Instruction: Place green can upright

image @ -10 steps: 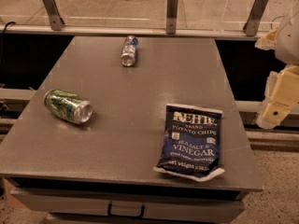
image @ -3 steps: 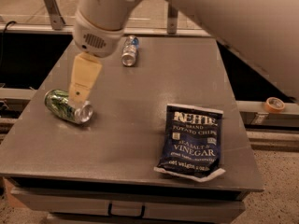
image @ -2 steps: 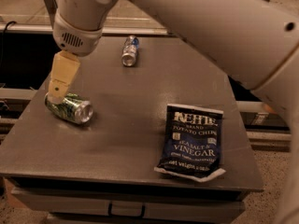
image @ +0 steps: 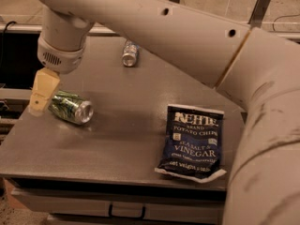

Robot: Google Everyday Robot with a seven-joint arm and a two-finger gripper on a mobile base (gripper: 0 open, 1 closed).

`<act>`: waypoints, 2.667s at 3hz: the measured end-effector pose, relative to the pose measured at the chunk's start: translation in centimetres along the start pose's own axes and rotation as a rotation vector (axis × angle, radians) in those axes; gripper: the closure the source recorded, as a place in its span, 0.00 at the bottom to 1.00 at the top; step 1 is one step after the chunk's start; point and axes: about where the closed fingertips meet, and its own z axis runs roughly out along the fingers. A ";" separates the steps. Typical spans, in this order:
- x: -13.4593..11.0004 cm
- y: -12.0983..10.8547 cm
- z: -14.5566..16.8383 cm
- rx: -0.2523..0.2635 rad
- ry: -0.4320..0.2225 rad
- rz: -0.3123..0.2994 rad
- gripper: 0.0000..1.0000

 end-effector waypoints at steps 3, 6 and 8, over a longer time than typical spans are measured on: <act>1.5 -0.9 5.2 0.059 0.097 0.215 0.18; -0.5 -2.9 -0.4 0.127 -0.029 0.201 0.87; -6.4 -8.5 -11.5 0.146 -0.389 0.014 1.00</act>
Offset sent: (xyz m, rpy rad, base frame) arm 0.0174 0.0017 -0.0586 -0.1017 0.0555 -0.2851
